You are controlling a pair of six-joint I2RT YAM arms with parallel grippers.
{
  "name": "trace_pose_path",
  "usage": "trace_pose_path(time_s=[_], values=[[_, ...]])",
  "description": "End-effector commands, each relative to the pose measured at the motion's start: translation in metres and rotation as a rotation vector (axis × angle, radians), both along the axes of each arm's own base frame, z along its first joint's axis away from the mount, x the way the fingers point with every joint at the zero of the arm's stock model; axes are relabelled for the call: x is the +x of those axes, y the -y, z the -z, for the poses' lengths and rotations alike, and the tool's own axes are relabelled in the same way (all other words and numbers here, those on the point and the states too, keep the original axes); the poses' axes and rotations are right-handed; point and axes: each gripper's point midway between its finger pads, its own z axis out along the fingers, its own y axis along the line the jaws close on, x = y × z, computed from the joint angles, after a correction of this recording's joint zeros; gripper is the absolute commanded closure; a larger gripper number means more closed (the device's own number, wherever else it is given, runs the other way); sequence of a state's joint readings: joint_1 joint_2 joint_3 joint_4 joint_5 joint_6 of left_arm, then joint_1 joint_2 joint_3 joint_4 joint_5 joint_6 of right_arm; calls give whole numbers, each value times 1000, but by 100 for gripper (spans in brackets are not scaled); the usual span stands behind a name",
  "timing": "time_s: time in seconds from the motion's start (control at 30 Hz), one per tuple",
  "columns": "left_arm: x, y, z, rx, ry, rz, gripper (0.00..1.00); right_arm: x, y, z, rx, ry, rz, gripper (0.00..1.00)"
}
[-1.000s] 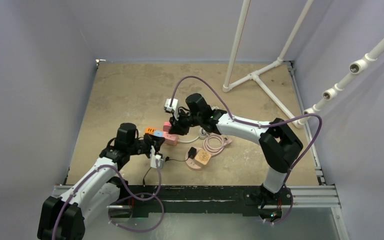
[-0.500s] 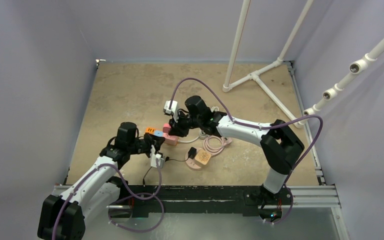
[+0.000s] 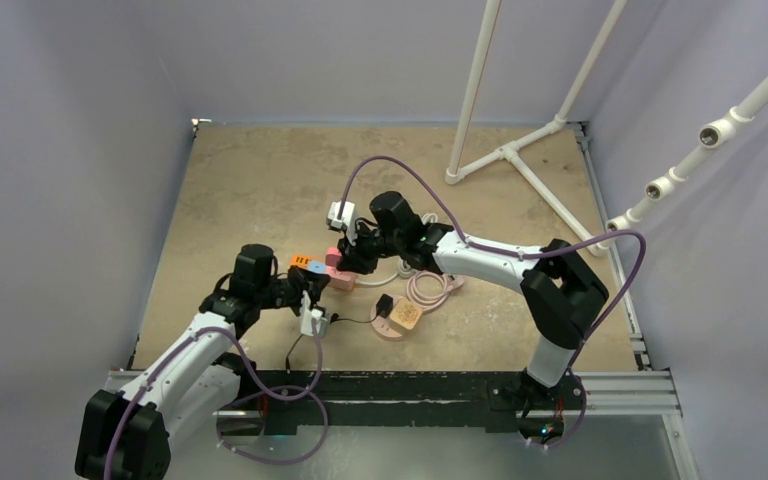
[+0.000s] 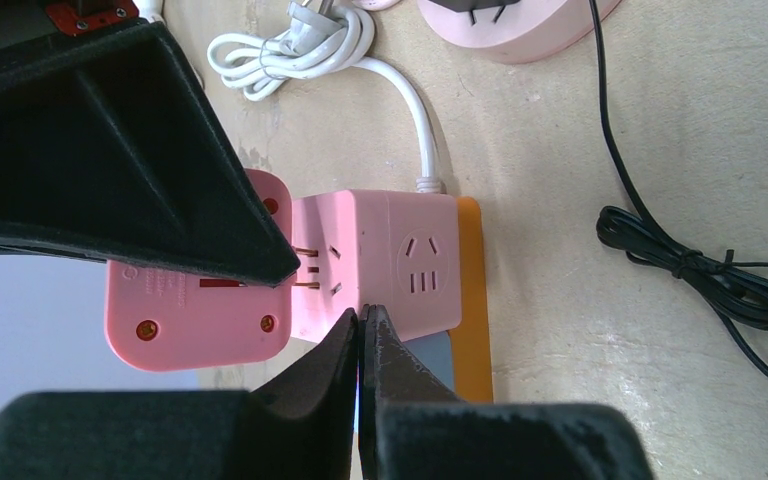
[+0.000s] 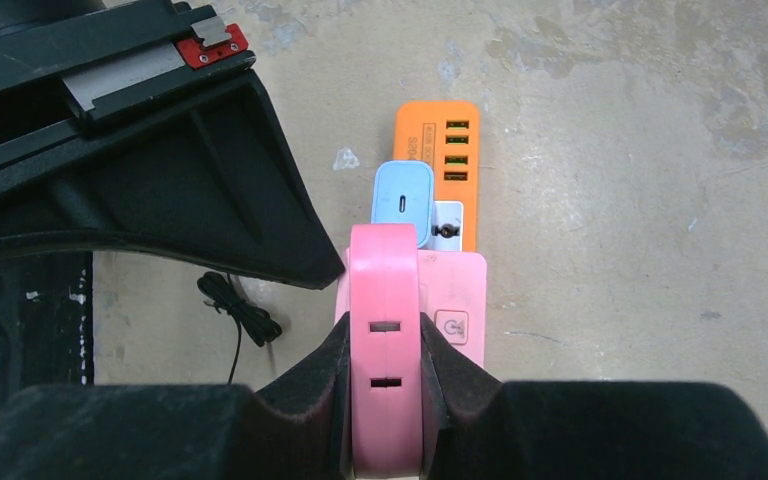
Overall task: Insert the plug
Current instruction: Insert the plug into the socket.
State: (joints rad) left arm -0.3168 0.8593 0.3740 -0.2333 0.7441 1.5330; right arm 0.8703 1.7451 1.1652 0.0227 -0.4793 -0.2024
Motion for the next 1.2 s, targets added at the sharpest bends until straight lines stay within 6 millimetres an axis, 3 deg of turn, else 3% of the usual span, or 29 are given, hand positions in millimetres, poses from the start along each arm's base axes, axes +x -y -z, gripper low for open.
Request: trace_pose_path(time_s=[0.0,0.23,0.67,1.03,1.17], values=[[-15,-3,17,35,-87,15,100,-14,4,21,-76,-54,-22,100],[-17,-3,18,42,-86,22,100,-4,6,30,-125,-43,8,100],[-15,-3,16,40,-83,21,100,-19,9,36,-140,-68,-13,100],[-6,3,-13,-20,49,31,100,-23,11,41,-149,-80,-27,100],[-4,5,-15,-19,46,38,100,-23,11,43,-159,-85,-22,100]])
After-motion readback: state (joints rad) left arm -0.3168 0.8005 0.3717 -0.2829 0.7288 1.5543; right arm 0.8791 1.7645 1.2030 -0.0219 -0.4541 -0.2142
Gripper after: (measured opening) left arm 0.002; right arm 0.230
